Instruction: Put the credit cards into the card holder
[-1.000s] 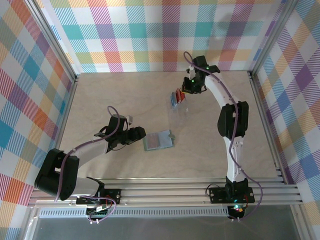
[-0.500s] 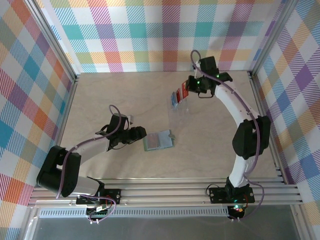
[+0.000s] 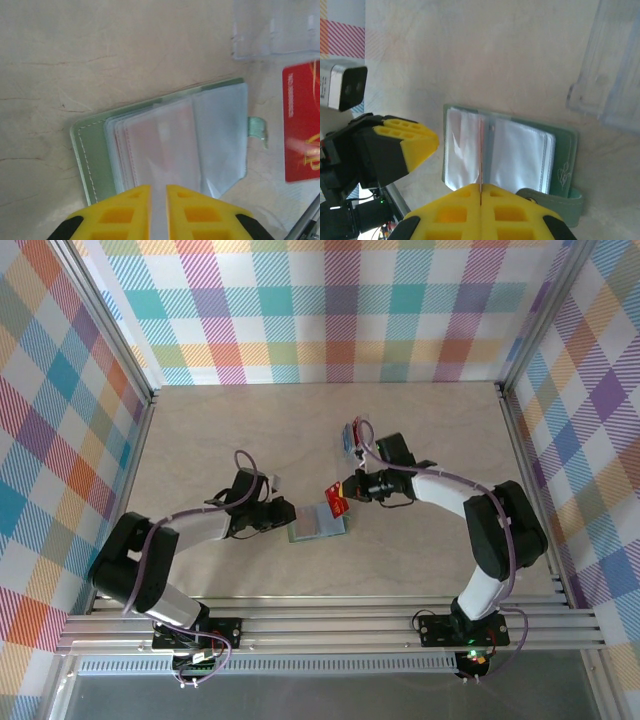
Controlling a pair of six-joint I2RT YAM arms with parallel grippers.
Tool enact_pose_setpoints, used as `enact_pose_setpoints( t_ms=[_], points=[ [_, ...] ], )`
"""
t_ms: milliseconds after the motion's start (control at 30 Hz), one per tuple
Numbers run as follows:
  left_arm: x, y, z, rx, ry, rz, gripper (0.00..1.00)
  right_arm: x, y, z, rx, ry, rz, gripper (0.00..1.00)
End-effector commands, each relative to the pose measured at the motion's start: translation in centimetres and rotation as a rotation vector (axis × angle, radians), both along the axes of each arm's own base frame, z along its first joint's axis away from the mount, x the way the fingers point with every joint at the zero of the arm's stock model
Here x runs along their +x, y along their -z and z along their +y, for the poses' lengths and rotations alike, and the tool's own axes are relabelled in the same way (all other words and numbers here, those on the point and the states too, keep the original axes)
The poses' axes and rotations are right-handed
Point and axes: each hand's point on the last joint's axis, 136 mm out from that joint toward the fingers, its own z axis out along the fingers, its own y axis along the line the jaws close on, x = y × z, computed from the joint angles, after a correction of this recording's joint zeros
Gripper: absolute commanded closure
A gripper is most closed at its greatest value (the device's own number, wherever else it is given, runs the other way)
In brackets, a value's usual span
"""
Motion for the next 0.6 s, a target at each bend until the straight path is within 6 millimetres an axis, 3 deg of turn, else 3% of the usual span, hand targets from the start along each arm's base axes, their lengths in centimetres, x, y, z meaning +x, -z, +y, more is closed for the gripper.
enact_pose_setpoints(
  t_ms=[0,167,567],
  points=[
    [0.6,0.6,-0.5,0.024,0.014,0.004,0.87,0.1,-1.3,1.6,0.131,-0.019,-0.038,1.00],
    [0.4,1.9,-0.1,0.055,-0.002,0.045,0.89,-0.9,1.2,2.3,0.124,-0.032,0.031,1.00],
    [0.0,2.8,0.5,0.107,-0.011,0.080,0.90,-2.1,3.9,2.4,0.068,-0.036,0.116,1.00]
  ],
)
